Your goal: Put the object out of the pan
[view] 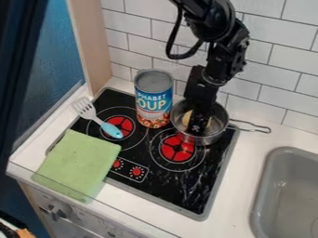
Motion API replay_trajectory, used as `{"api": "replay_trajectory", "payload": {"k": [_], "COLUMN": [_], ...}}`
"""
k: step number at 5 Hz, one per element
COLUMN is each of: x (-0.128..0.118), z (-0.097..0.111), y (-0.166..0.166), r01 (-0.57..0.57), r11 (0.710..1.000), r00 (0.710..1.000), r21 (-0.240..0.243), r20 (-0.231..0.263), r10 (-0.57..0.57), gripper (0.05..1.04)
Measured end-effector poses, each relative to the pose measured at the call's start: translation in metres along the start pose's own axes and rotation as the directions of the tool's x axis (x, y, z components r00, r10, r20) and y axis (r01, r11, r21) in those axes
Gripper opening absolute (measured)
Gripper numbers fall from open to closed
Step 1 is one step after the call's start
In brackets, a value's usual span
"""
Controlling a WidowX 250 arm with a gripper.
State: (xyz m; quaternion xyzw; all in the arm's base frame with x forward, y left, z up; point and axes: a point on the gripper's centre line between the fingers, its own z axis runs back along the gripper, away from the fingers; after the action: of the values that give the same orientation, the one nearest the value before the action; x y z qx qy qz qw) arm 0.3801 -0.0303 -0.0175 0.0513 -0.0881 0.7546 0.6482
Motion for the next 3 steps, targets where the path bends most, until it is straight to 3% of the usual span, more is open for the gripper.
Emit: {"api": "replay_trajectory", "payload": {"k": [2, 3], "x": [0.012, 0.013], "z": [0.034, 0.056], "y": [-0.01, -0.003], "r01": [0.016, 0.109], "r11": [0.997, 0.992], "r00": [0.999, 0.994], "r21": [-0.075, -0.056], "r20": [0.029, -0.002], "r10": [-0.014, -0.11], "gripper": [0.654, 0.654]}}
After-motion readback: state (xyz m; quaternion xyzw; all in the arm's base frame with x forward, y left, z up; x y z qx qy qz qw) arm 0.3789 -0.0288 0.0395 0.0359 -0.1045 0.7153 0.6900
